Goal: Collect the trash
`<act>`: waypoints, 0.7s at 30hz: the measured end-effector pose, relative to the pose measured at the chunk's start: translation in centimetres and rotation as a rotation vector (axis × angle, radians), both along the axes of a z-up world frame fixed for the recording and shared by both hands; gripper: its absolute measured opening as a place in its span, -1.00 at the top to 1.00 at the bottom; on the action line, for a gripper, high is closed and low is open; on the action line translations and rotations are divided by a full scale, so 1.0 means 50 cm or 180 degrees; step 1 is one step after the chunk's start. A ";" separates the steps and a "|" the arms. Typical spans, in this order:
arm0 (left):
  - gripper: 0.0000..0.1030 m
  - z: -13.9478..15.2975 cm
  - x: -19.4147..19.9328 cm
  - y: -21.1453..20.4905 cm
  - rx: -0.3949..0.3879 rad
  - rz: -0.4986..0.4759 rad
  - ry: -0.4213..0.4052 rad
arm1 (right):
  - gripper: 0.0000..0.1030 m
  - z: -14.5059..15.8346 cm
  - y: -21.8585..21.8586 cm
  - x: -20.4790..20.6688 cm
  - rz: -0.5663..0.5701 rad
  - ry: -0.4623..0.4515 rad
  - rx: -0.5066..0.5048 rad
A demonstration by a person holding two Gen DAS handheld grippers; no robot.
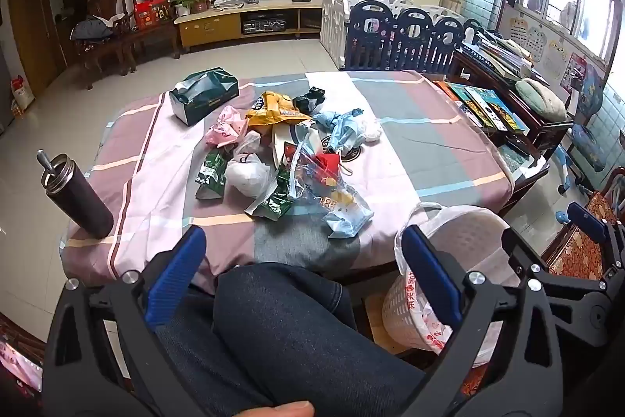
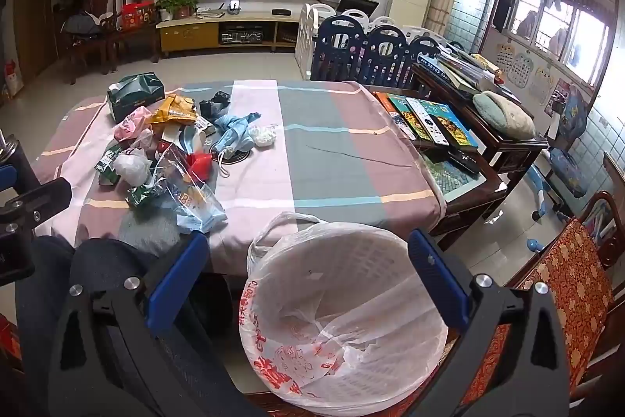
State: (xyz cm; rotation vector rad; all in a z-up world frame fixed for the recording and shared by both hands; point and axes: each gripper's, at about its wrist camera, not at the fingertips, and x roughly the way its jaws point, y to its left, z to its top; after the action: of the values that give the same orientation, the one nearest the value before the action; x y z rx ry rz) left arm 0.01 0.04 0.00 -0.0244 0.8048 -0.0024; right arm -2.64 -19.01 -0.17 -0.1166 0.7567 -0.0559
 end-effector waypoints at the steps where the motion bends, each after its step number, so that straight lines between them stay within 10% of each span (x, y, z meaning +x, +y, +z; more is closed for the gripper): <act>1: -0.94 0.000 0.000 0.000 -0.0004 -0.0001 0.0004 | -0.94 0.000 0.000 0.000 -0.0001 0.0010 -0.0005; 21: -0.94 -0.001 0.001 0.000 0.0011 0.0001 0.0013 | -0.94 -0.008 -0.003 0.000 -0.0007 0.0035 0.0019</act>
State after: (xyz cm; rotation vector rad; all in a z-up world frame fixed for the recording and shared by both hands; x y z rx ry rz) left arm 0.04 0.04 -0.03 -0.0213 0.8089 -0.0007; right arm -2.65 -19.17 -0.56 -0.1103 0.7680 -0.0551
